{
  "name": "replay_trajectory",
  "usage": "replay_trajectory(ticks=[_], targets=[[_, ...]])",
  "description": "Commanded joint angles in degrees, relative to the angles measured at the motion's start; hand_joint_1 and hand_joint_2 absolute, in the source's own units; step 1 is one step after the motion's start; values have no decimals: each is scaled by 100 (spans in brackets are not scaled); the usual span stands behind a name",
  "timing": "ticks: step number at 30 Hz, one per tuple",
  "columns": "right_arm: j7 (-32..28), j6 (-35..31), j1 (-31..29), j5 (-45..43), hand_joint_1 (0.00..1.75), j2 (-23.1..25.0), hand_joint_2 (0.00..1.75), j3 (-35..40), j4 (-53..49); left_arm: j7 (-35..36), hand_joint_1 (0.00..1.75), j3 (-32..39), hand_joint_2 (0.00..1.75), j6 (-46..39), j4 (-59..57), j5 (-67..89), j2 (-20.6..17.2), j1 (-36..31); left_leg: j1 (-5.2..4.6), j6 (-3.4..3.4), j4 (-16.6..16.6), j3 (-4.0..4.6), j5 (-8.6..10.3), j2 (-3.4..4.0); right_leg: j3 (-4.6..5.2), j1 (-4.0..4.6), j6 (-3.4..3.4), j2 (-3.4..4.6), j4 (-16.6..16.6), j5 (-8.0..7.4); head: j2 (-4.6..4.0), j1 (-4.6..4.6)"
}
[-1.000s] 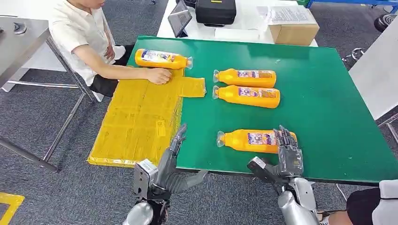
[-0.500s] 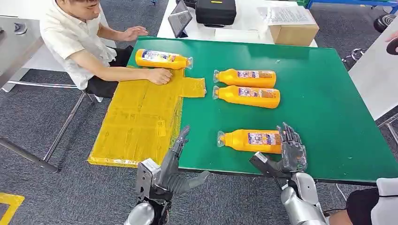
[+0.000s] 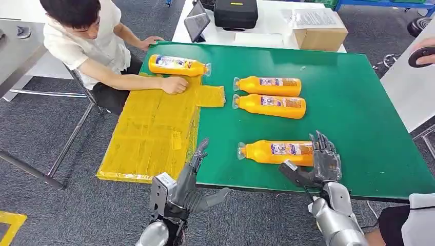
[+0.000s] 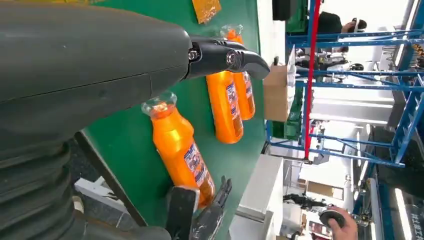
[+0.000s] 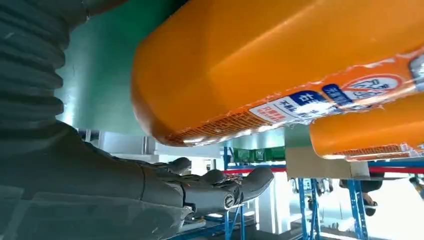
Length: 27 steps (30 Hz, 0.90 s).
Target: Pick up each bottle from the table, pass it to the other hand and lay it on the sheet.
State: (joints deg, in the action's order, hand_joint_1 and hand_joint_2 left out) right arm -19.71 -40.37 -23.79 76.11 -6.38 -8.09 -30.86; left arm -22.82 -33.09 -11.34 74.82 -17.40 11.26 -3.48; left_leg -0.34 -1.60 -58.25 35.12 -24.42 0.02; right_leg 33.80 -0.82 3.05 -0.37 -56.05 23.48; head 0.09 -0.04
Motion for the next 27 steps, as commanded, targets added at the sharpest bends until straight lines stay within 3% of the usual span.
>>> replay_trajectory(ticks=[1, 2, 3, 5, 17, 27], targets=[[31, 375, -263, -71, 0, -145, 175, 347, 1269, 68, 0, -89, 175, 16, -399, -42, -174, -270, 6, 7, 5, -15, 0, -7, -17, 6, -7, -6, 7, 1, 0, 0], [24, 392, -261, -62, 24, -154, 175, 371, 1276, 71, 0, -87, 175, 21, -400, -47, -170, -281, 8, 10, 8, -23, 1, -9, -26, 8, -11, -8, 12, 1, 0, 0], [-30, 559, -276, -114, 150, -150, 175, 380, 1319, 70, 0, -90, 175, 31, -411, -54, -166, -299, 5, 8, 8, -30, 0, -8, -30, 5, -9, -8, 10, 2, 0, 0], [-59, 664, -290, -103, 173, -158, 175, 440, 1331, 78, 0, -73, 175, 47, -427, -89, -126, -317, 8, 10, 8, -36, 1, -9, -37, 8, -13, -9, 14, 0, 0, 0], [-193, 1087, -283, -119, 175, -106, 175, 551, 1403, 133, 0, -79, 175, 101, -463, -133, -82, -326, 8, 10, 11, -65, -2, -7, -63, 9, -14, -7, 18, 1, 0, 0], [-344, 942, -170, -154, 175, -87, 175, 624, 1344, 113, 0, -60, 175, 111, -442, -144, -74, -305, 11, 11, 8, -71, -4, -7, -66, 11, -13, -5, 18, -1, 0, 2]])
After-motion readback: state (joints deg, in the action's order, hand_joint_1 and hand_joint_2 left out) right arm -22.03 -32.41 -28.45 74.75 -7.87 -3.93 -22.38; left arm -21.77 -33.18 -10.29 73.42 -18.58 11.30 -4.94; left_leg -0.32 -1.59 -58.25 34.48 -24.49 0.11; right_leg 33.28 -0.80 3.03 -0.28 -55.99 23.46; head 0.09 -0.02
